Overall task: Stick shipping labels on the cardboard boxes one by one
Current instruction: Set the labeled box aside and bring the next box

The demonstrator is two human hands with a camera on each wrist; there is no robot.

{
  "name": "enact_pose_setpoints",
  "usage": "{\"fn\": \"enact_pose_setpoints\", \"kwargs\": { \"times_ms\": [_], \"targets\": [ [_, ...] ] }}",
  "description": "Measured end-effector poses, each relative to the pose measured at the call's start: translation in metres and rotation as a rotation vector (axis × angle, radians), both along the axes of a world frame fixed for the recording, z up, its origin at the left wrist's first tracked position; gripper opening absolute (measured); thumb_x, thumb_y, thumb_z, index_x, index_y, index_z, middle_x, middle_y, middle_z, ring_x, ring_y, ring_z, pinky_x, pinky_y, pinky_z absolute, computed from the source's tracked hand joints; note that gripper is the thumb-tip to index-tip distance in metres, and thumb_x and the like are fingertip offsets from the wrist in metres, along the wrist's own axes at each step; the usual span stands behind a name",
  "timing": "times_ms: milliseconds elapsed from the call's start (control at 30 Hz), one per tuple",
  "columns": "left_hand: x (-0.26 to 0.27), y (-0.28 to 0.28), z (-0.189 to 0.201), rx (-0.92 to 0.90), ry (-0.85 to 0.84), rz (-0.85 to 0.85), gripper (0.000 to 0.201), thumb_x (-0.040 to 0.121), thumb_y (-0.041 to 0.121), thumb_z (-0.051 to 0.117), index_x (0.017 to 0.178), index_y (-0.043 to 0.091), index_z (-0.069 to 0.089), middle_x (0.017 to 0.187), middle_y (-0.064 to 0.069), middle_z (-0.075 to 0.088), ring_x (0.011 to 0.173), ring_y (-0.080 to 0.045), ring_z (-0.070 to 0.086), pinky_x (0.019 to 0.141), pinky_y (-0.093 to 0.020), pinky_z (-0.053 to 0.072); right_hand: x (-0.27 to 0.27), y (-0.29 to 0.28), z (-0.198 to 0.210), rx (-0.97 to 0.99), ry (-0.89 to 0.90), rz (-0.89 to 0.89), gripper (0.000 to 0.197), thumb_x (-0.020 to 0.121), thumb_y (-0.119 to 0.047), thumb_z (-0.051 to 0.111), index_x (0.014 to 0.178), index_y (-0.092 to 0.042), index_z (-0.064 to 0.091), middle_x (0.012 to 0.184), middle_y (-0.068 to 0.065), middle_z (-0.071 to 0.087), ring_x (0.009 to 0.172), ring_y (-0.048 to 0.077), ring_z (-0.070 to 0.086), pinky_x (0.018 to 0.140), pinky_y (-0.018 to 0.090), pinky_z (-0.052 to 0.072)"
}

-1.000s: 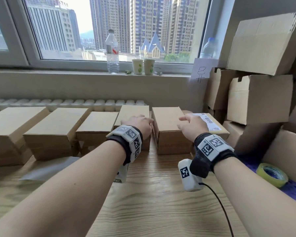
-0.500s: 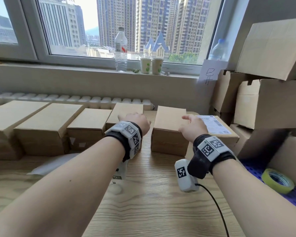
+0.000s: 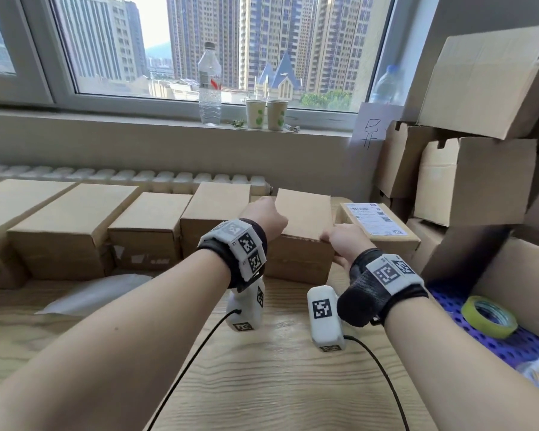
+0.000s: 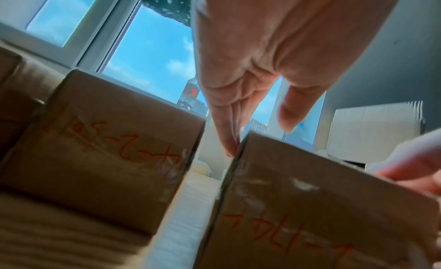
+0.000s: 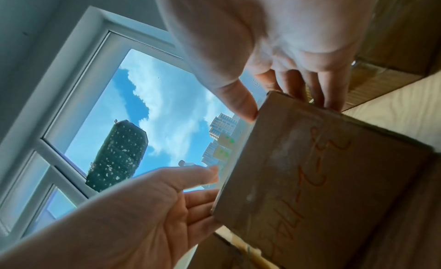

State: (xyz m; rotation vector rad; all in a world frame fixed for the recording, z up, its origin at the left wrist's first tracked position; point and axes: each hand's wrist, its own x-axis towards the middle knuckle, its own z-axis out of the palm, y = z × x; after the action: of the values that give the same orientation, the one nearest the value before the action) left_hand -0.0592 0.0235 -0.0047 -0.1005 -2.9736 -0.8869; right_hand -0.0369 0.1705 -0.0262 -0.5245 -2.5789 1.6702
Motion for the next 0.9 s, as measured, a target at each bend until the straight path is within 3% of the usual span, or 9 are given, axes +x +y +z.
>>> {"fn": "enact_pose_setpoints", "kwargs": {
  "times_ms": [67, 133, 200, 267, 367, 400, 533, 700, 900],
  "targets": [
    [0.006, -0.001, 0.005, 0.048, 0.008, 0.003, 0.045, 0.088, 0.020, 0.054, 0.129, 0.003, 0.047, 0.133, -0.011, 0.052, 0.120, -0.026, 0.051, 0.093, -0.030, 0.041, 0.011, 0.002, 0.004, -0.063, 0.035, -0.006, 0.024, 0.082, -0.001, 0.055, 0.104, 0.009, 0.059, 0.125, 0.031, 0.056, 0.093, 0.031, 0.057, 0.094, 0.041, 0.048],
    [0.013, -0.006, 0.012, 0.089, 0.048, -0.005, 0.047, 0.088, 0.027, 0.057, 0.128, 0.003, 0.048, 0.130, -0.012, 0.054, 0.118, -0.027, 0.052, 0.093, -0.030, 0.041, 0.023, 0.003, 0.009, -0.137, 0.080, -0.018, 0.016, 0.084, 0.001, 0.053, 0.097, 0.006, 0.062, 0.126, 0.031, 0.055, 0.076, 0.023, 0.051, 0.075, 0.033, 0.046],
    [0.019, -0.012, 0.017, 0.148, 0.078, -0.017, 0.054, 0.088, 0.038, 0.056, 0.130, 0.004, 0.047, 0.129, -0.012, 0.055, 0.115, -0.028, 0.055, 0.096, -0.032, 0.044, 0.033, 0.005, 0.015, -0.246, 0.104, -0.027, 0.024, 0.087, -0.001, 0.053, 0.108, 0.008, 0.060, 0.115, 0.028, 0.059, 0.061, 0.017, 0.046, 0.060, 0.027, 0.042],
    [0.028, -0.018, 0.022, 0.225, 0.079, -0.024, 0.061, 0.088, 0.047, 0.055, 0.131, 0.006, 0.045, 0.123, -0.011, 0.058, 0.102, -0.027, 0.062, 0.090, -0.040, 0.052, 0.044, 0.006, 0.020, -0.332, 0.122, -0.040, 0.022, 0.087, -0.013, 0.056, 0.106, -0.005, 0.063, 0.101, 0.013, 0.057, 0.065, 0.015, 0.051, 0.060, 0.027, 0.046],
    [0.048, -0.025, 0.029, 0.349, 0.066, -0.027, 0.053, 0.087, 0.050, 0.056, 0.118, 0.008, 0.052, 0.104, -0.011, 0.066, 0.080, -0.025, 0.067, 0.072, -0.041, 0.059, 0.061, 0.004, 0.025, -0.300, 0.107, -0.060, 0.041, 0.072, -0.040, 0.067, 0.109, -0.023, 0.061, 0.116, 0.003, 0.061, 0.105, 0.021, 0.058, 0.094, 0.042, 0.048],
    [0.055, -0.028, 0.031, 0.338, 0.085, -0.029, 0.053, 0.086, 0.051, 0.056, 0.116, 0.008, 0.054, 0.103, -0.011, 0.066, 0.081, -0.026, 0.068, 0.072, -0.041, 0.059, 0.068, 0.002, 0.026, -0.287, 0.097, -0.054, 0.050, 0.069, -0.043, 0.069, 0.113, -0.022, 0.057, 0.116, 0.002, 0.062, 0.107, 0.020, 0.058, 0.093, 0.042, 0.049],
    [0.079, -0.045, 0.028, 0.174, 0.129, -0.055, 0.053, 0.088, 0.053, 0.051, 0.120, 0.011, 0.058, 0.114, -0.009, 0.063, 0.099, -0.027, 0.063, 0.082, -0.040, 0.056, 0.096, -0.007, 0.026, -0.211, 0.056, 0.080, 0.039, 0.086, -0.033, 0.064, 0.119, -0.018, 0.050, 0.096, -0.004, 0.060, 0.081, 0.009, 0.057, 0.058, 0.027, 0.045],
    [0.108, -0.065, 0.016, 0.073, -0.025, -0.016, 0.062, 0.086, 0.059, 0.049, 0.119, 0.007, 0.053, 0.108, -0.009, 0.058, 0.089, -0.024, 0.060, 0.069, -0.036, 0.058, 0.117, -0.022, 0.023, -0.113, -0.004, 0.209, 0.041, 0.085, -0.033, 0.066, 0.119, -0.014, 0.053, 0.093, 0.000, 0.064, 0.076, 0.011, 0.062, 0.056, 0.027, 0.049],
    [0.130, -0.084, -0.003, 0.154, -0.216, 0.036, 0.046, 0.087, 0.051, 0.054, 0.106, 0.009, 0.049, 0.080, -0.001, 0.051, 0.064, -0.013, 0.054, 0.038, -0.018, 0.047, 0.133, -0.042, 0.015, -0.021, -0.115, 0.315, 0.037, 0.087, -0.032, 0.064, 0.116, -0.012, 0.056, 0.101, 0.011, 0.063, 0.075, 0.016, 0.063, 0.057, 0.028, 0.053]
  ]
}}
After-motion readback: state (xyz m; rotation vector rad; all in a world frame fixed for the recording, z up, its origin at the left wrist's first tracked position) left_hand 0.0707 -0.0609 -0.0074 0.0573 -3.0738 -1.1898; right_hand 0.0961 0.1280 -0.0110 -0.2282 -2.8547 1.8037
